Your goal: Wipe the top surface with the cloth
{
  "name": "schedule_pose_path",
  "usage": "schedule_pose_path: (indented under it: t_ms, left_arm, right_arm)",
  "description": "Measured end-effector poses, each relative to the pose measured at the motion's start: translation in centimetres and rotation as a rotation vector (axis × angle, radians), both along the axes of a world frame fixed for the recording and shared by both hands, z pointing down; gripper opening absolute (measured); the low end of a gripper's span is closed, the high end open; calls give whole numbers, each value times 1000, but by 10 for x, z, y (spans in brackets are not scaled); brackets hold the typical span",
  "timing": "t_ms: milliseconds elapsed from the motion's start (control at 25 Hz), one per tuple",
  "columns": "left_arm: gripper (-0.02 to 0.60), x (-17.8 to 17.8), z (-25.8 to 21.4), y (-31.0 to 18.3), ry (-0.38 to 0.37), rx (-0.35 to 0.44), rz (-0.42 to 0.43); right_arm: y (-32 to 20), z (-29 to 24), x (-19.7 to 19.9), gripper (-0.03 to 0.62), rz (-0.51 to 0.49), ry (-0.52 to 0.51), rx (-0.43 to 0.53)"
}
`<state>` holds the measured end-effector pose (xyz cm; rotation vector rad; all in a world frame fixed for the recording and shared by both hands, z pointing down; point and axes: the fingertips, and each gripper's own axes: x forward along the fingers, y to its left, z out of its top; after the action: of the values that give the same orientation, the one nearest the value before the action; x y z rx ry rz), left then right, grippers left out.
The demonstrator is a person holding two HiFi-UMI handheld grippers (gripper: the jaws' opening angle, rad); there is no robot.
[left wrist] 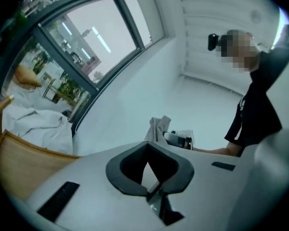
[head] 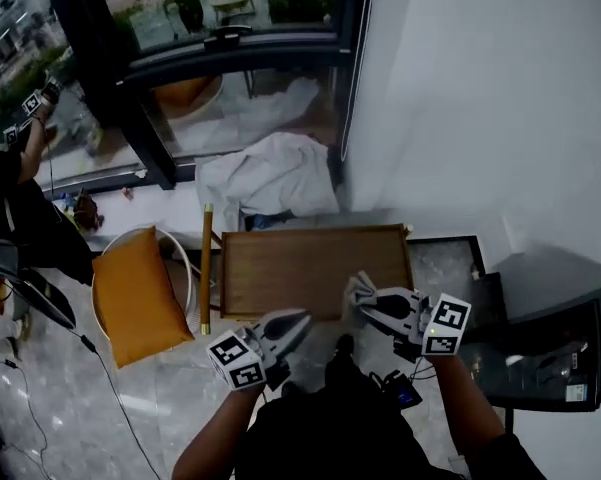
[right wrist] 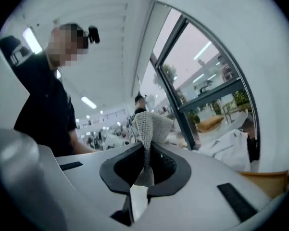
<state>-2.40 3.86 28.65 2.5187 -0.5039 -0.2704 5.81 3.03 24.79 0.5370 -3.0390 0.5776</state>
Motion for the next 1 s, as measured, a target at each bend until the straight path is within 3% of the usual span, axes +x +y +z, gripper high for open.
schedule_pose_path:
  t_ms: [120, 200, 400, 600, 800, 1000]
  left_arm:
    - [12, -39, -38, 36, 28, 99, 5]
    - [12, -64, -56, 53, 30, 139, 15]
    - [12, -84, -79, 92, 28, 166, 105]
    - [12, -71, -93, 123, -24, 235, 145]
    - [12, -50, -109, 164, -41, 283, 132]
    - [12, -32, -102, 213, -55, 232, 119]
  right_arm:
    - [42, -46, -8, 35, 77, -254, 9]
    - [68, -63, -10, 35, 120, -330, 55]
    - [124, -78, -6, 35, 174, -359, 106]
    - [161, -75, -25, 35, 118, -419, 65]
    - [179, -89, -19, 36, 82, -448, 95]
    - [214, -97, -10, 35, -6, -374, 140]
